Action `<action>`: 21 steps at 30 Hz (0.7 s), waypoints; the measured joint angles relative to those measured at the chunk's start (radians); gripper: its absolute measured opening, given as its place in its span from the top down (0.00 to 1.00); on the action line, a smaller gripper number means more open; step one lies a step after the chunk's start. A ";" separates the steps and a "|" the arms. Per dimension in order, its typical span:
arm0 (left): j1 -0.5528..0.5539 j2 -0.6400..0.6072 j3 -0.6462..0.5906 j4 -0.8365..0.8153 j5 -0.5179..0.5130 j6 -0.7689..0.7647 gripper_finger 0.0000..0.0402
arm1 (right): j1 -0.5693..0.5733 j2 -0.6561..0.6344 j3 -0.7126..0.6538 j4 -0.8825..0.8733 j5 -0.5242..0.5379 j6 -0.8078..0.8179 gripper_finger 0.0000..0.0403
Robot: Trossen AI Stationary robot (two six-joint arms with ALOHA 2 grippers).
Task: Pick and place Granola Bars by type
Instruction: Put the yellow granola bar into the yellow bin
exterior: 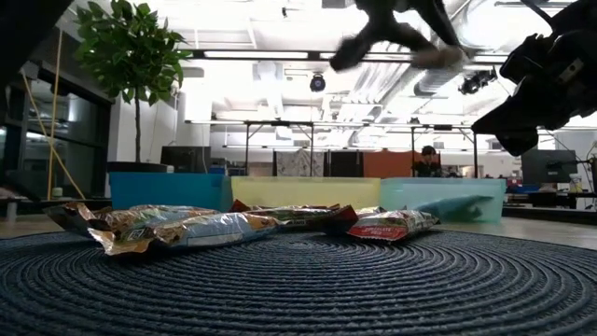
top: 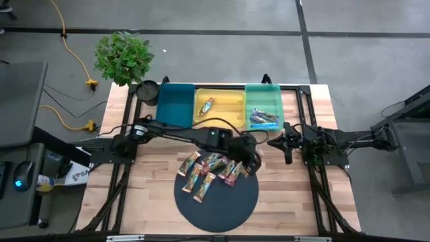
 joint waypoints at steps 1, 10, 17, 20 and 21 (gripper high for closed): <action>0.000 -0.018 -0.001 0.002 0.005 0.020 0.87 | 0.000 -0.001 0.000 -0.002 0.000 0.000 1.00; 0.008 -0.181 0.000 0.051 0.029 0.195 0.87 | 0.000 0.000 0.000 0.000 0.000 0.000 1.00; 0.042 -0.290 0.000 0.142 0.132 0.334 0.87 | 0.000 0.000 0.000 0.000 0.000 0.000 1.00; 0.063 -0.325 0.000 0.187 0.228 0.400 0.87 | 0.000 0.000 0.000 0.000 0.000 0.000 1.00; 0.071 -0.337 0.000 0.202 0.272 0.420 0.87 | 0.000 0.000 0.000 0.000 0.000 0.000 1.00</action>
